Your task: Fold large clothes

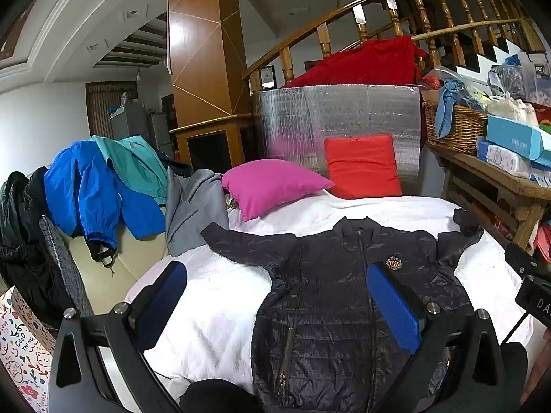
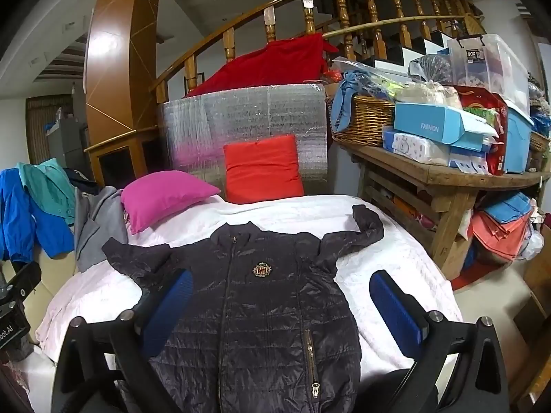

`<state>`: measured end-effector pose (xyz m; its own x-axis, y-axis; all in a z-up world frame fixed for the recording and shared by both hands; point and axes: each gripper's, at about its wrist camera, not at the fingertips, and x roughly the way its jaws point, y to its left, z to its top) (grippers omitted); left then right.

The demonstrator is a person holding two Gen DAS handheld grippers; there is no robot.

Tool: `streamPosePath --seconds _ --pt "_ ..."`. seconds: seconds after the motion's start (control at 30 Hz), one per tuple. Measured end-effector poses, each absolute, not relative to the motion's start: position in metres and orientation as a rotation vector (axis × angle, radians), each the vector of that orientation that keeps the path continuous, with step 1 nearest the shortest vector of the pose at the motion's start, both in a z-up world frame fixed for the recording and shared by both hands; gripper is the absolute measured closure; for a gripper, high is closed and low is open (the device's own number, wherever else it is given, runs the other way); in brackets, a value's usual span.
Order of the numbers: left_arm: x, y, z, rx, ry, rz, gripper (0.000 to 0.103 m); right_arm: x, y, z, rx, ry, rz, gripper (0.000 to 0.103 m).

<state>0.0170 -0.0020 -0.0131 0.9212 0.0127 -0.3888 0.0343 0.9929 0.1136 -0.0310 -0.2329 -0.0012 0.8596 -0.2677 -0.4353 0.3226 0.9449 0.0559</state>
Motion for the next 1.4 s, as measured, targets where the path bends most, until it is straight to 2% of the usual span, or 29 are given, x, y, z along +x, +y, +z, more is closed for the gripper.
streamPosePath --seconds 1.4 --pt "0.032 0.007 -0.030 0.112 0.441 0.006 0.000 -0.009 -0.226 -0.018 0.128 0.511 -0.298 0.000"
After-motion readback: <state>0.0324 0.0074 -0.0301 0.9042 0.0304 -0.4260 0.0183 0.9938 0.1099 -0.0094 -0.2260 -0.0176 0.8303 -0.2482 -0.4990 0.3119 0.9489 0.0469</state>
